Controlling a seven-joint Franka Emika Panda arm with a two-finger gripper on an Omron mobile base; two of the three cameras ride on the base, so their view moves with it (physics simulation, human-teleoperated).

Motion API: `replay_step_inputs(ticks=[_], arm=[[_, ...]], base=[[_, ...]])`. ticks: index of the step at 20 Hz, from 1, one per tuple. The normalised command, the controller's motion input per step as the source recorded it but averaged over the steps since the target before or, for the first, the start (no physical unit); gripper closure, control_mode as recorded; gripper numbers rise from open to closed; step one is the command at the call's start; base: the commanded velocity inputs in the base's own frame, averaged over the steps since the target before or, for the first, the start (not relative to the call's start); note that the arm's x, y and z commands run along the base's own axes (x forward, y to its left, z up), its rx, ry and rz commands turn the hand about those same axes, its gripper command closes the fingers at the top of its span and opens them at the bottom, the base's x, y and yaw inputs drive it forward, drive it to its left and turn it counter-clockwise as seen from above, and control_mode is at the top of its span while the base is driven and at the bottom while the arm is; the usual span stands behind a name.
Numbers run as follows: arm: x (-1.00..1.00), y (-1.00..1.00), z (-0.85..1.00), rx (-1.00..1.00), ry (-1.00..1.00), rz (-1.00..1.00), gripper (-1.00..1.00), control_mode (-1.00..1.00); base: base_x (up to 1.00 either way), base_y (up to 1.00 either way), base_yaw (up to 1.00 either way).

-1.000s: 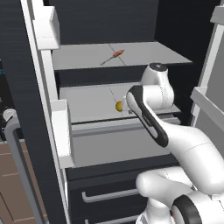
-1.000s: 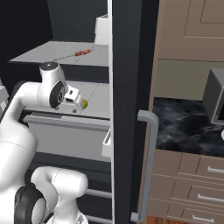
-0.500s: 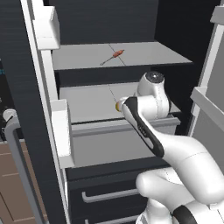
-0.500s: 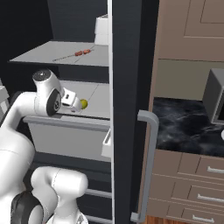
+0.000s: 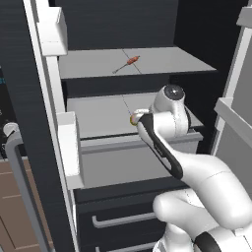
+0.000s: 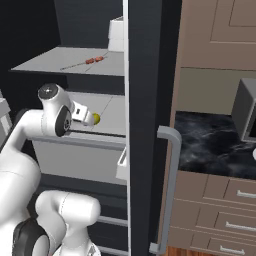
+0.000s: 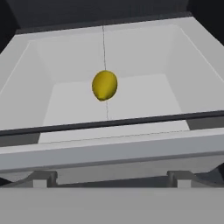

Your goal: Pick lemon from the fridge and place it on the plate on the counter.

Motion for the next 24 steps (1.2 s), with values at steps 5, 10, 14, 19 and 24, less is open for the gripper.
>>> replay_step_inputs(ticks=[5, 10, 14, 19, 24], arm=[[0.25, 0.0, 0.0, 0.0, -0.05, 0.0, -1.0, -1.0], [0.43, 0.0, 0.0, 0.0, 0.02, 0.0, -1.0, -1.0], [0.44, 0.0, 0.0, 0.0, 0.14, 0.0, -1.0, -1.0], [0.44, 0.0, -0.03, 0.0, 0.05, 0.0, -1.0, -1.0], [0.44, 0.0, -0.19, 0.0, 0.0, 0.0, -1.0, -1.0]], base=[[0.0, 0.0, 0.0], [0.0, 0.0, 0.0], [0.0, 0.0, 0.0], [0.0, 0.0, 0.0], [0.0, 0.0, 0.0]])
